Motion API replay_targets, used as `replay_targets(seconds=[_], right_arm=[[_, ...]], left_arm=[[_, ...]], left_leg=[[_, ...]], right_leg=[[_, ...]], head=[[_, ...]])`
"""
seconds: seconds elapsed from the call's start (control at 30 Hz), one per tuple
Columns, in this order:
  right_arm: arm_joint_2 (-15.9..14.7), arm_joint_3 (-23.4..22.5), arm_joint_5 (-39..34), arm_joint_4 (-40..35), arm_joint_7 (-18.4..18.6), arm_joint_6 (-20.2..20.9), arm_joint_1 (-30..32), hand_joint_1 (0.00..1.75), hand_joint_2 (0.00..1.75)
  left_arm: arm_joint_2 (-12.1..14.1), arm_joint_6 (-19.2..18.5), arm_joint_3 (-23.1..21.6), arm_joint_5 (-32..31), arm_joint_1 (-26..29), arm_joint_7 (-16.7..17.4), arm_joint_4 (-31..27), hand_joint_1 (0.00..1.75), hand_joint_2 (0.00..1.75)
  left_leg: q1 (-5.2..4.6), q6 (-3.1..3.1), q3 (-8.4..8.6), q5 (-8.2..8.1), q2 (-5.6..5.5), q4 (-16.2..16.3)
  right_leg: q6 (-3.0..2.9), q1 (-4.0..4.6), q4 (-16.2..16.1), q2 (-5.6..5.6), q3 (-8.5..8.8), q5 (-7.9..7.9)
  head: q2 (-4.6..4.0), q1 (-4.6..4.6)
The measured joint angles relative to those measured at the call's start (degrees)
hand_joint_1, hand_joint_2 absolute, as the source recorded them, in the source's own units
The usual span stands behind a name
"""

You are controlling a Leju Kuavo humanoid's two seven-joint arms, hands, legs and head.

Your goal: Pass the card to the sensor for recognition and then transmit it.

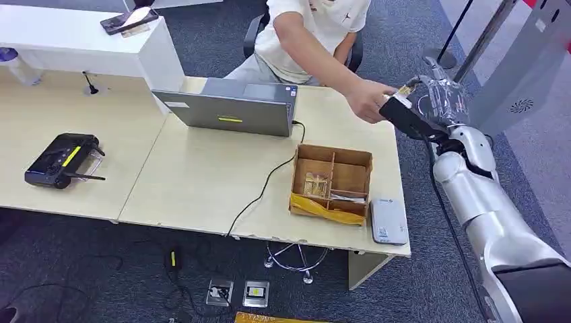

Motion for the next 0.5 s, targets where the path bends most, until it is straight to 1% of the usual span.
replay_targets(seconds=[0.3,0.37,0.43,0.5], right_arm=[[-0.11,0.00,0.48,1.53,-0.04,-1.79,0.07,0.00,1.75],[-0.13,0.00,0.35,1.70,-0.59,-2.45,0.08,0.00,1.75],[-0.13,-0.02,-0.99,1.70,-1.97,-2.67,0.08,0.00,1.75],[-0.13,-0.02,-2.92,1.68,-3.21,-1.62,0.08,0.00,1.75]], left_arm=[[0.00,0.00,-0.07,-0.15,0.00,-0.04,0.00,0.00,0.00],[0.00,0.00,-0.07,-0.07,0.00,-0.04,0.00,0.00,0.00],[0.00,0.02,-0.07,0.24,0.01,-0.04,0.00,0.00,0.00],[0.00,0.04,-0.07,0.72,0.01,-0.04,0.00,0.00,0.00]], left_leg=[[0.00,0.00,0.01,0.00,0.00,0.00],[0.00,0.00,0.01,0.00,0.00,0.00],[0.00,0.00,0.01,0.00,0.00,0.00],[0.00,0.00,0.00,0.00,0.00,0.00]], right_leg=[[0.00,0.00,0.00,0.00,0.01,0.00],[0.00,0.00,0.00,0.01,0.00,0.00],[0.00,0.00,0.00,0.01,0.01,0.00],[0.00,0.00,0.00,0.00,0.01,0.00]], head=[[0.00,0.00],[0.00,0.00],[0.00,0.00],[0.00,0.00]])
